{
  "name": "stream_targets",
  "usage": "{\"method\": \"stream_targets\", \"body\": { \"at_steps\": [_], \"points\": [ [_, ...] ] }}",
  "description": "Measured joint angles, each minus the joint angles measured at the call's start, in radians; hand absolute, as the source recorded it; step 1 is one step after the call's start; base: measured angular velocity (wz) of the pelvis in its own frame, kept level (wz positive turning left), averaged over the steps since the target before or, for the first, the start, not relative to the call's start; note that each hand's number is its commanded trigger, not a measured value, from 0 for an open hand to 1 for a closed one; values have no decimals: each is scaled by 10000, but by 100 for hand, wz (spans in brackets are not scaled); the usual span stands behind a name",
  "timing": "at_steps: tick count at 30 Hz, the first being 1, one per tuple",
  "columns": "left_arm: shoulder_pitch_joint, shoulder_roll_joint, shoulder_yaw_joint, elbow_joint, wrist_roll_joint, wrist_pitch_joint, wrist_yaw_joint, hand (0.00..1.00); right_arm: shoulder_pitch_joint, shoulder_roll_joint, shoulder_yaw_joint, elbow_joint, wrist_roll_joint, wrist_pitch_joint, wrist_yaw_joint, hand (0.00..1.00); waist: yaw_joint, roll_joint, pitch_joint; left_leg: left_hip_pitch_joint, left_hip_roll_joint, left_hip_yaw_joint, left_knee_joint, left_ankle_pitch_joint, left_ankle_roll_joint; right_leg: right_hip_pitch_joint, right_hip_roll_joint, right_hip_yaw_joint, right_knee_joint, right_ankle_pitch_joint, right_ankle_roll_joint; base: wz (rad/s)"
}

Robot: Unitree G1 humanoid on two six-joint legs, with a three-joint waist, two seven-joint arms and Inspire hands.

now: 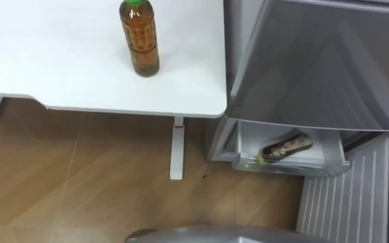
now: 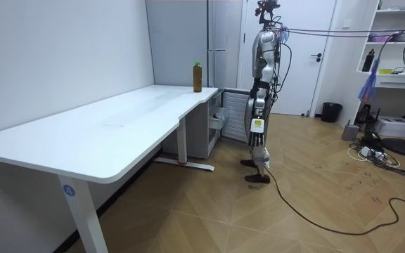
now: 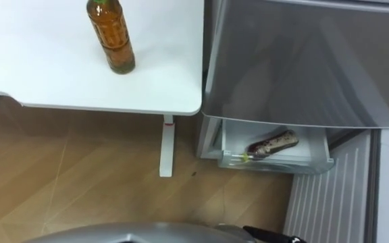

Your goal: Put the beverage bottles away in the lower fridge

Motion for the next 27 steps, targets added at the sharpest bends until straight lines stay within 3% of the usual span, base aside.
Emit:
{"method": "stream_targets", "body": {
  "at_steps": [12,16,21,23,27],
  "points": [
    [-20,-148,-21,70,-8,87,-98,0,-287,-11,104,-44,-685,-10,-261,0,-26,24,6,134,-7,-75,13,-29,-1,126,3,-11,10,-118,29,1],
    [-104,-232,251,-477,-218,64,151,0,-262,-1,96,-136,-699,-91,-432,0,-23,16,15,120,-8,-78,13,-30,-1,119,4,-7,-2,-122,31,0],
    [-478,-271,888,-1482,-986,-635,1209,0,-189,19,134,-256,-691,-302,-478,0,-12,28,13,157,-10,-109,-5,-30,0,152,2,-20,33,-150,33,1],
    [-574,-298,1226,-2409,-1712,-975,1870,0,-168,34,64,-241,-904,-406,-626,0,-46,16,10,163,-9,-107,1,-30,0,153,-3,-27,52,-161,36,0],
    [-811,-314,1406,-3179,-2291,-1353,2855,0,-72,52,54,-298,-1090,-401,-821,0,-25,10,0,168,-13,-90,-4,-31,0,142,-1,-2,62,-163,38,-1]
  ]
}}
